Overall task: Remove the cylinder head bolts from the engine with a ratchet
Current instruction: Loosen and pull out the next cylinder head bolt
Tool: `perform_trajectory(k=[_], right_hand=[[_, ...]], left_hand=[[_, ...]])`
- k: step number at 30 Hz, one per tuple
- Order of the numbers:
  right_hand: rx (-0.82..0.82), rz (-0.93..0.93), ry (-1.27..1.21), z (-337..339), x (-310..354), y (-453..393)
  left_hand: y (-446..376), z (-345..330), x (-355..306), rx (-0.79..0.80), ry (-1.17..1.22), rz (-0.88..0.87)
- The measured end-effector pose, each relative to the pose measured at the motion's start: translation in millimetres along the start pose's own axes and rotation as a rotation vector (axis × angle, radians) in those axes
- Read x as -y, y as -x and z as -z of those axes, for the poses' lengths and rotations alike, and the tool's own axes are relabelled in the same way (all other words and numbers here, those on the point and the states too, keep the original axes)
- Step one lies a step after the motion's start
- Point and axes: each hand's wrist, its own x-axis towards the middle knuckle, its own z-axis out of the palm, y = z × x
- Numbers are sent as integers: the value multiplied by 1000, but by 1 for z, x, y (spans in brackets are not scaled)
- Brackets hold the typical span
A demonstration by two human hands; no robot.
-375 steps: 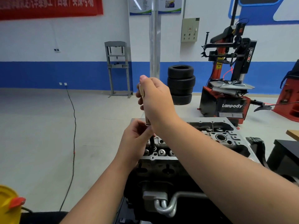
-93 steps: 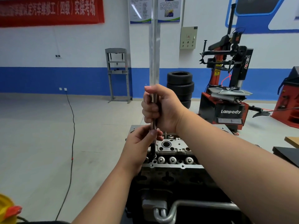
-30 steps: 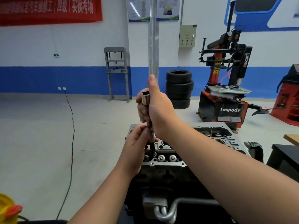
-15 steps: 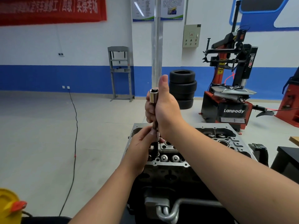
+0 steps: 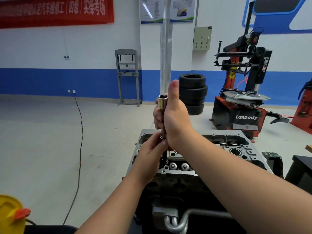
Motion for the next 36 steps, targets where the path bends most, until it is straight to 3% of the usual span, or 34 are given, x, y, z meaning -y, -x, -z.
perform_trajectory(k=[5, 9, 15, 22, 25, 28, 32, 36], right_hand=[[-26, 125, 120, 6, -1, 3], [-51, 46, 108, 5, 4, 1], [-53, -11, -26, 0, 3, -9], [-29, -73, 113, 14, -23, -4], [-123, -10, 307, 27, -35, -6], [-156, -75, 433, 44, -43, -7], [-100, -138, 647, 61, -48, 1], [82, -221, 978, 67, -43, 9]], left_hand=[[0, -2, 1, -66, -107, 13], [-4, -2, 4, -169, -42, 63], [-1, -1, 3, -60, -80, 27], [-8, -1, 6, -151, -8, 41], [-12, -4, 6, -165, -77, 66], [-12, -5, 4, -133, -180, 64], [-10, -7, 4, -121, -240, 10], [-10, -8, 1, -123, -247, -3]])
